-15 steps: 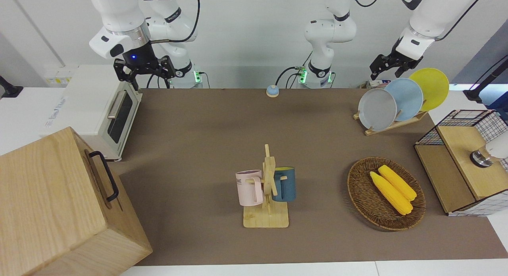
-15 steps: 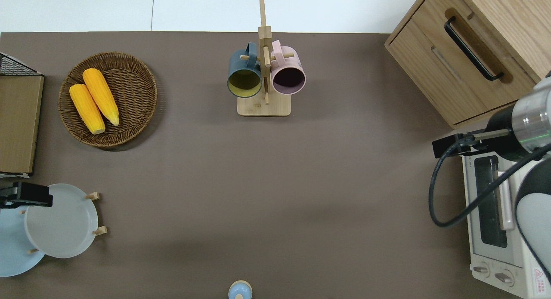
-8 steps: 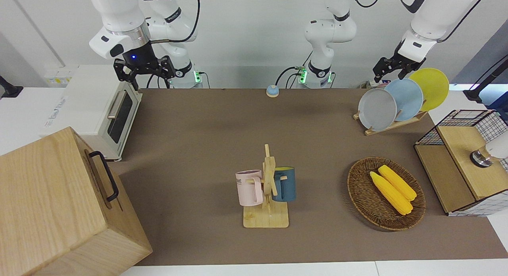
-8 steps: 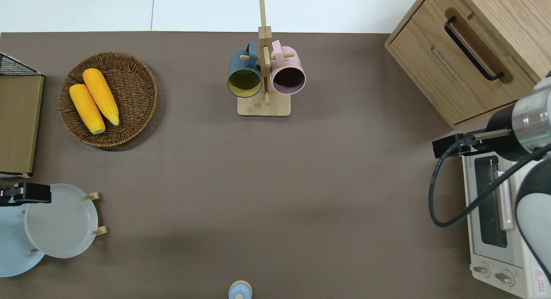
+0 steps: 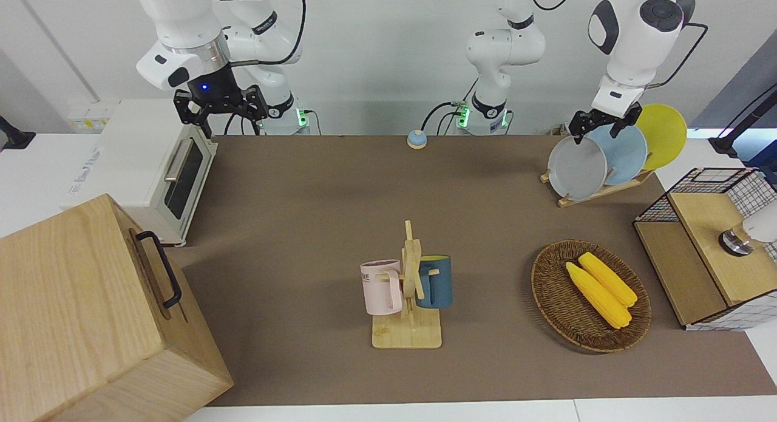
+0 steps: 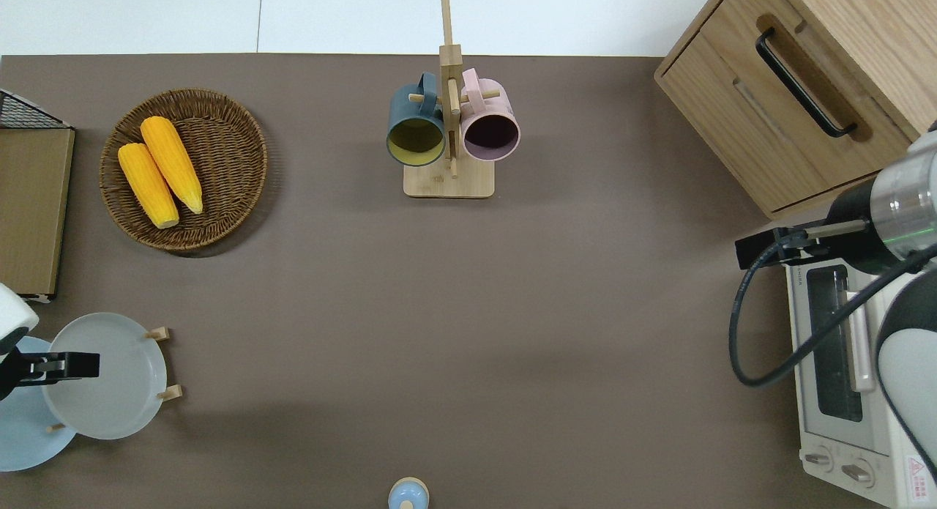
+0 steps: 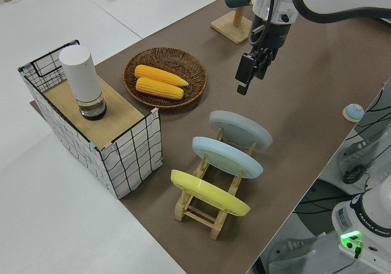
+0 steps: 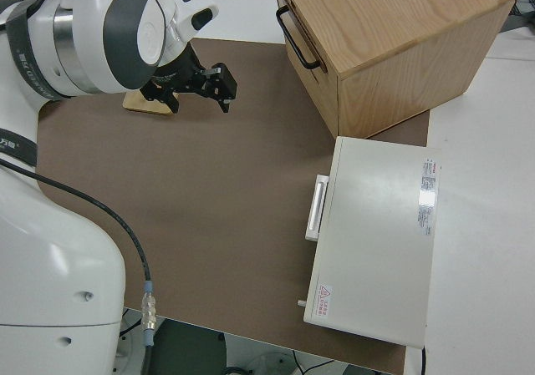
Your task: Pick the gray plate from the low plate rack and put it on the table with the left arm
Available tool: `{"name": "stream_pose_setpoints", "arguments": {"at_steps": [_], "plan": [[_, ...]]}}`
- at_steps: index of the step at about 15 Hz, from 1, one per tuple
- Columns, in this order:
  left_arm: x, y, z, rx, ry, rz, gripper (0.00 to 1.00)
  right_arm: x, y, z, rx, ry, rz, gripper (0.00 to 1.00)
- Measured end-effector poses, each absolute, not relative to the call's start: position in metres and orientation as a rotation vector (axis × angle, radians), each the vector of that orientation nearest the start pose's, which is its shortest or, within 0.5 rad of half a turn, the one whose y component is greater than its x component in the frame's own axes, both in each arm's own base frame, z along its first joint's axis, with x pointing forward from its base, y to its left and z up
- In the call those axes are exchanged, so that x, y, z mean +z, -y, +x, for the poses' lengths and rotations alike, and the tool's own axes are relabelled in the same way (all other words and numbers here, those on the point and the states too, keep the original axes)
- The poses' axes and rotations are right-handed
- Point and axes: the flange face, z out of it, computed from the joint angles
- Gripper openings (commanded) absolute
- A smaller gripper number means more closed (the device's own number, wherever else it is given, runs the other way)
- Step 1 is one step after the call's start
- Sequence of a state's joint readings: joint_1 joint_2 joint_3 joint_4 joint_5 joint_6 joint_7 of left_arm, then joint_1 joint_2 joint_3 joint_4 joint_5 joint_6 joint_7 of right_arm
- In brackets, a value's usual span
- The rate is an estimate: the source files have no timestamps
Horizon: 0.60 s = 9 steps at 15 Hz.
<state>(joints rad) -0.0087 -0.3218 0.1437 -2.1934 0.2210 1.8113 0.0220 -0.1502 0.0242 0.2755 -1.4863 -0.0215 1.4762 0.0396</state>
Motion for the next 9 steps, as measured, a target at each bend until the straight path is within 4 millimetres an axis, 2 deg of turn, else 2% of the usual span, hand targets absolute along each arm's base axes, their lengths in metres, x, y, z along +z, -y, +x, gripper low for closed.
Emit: {"name": "stream_pose_setpoints", "arguments": {"at_steps": [3, 6, 7, 9], "plan": [[0.489, -0.088, 0.434, 0.106, 0.062, -2.979, 0.96, 0.643, -0.065, 0.549, 0.051, 0.133, -3.156, 0.983], [0.467, -0.106, 0.42, 0.115, 0.067, -2.957, 0.95, 0.643, -0.065, 0.549, 0.051, 0.133, -3.156, 0.983], [0.464, -0.111, 0.417, 0.116, 0.07, -2.959, 0.9, 0.643, -0.065, 0.549, 0.051, 0.133, -3.156, 0.983], [0.462, -0.12, 0.413, 0.12, 0.076, -2.955, 0.62, 0.643, -0.065, 0.549, 0.051, 0.133, -3.156, 0.983]]}}
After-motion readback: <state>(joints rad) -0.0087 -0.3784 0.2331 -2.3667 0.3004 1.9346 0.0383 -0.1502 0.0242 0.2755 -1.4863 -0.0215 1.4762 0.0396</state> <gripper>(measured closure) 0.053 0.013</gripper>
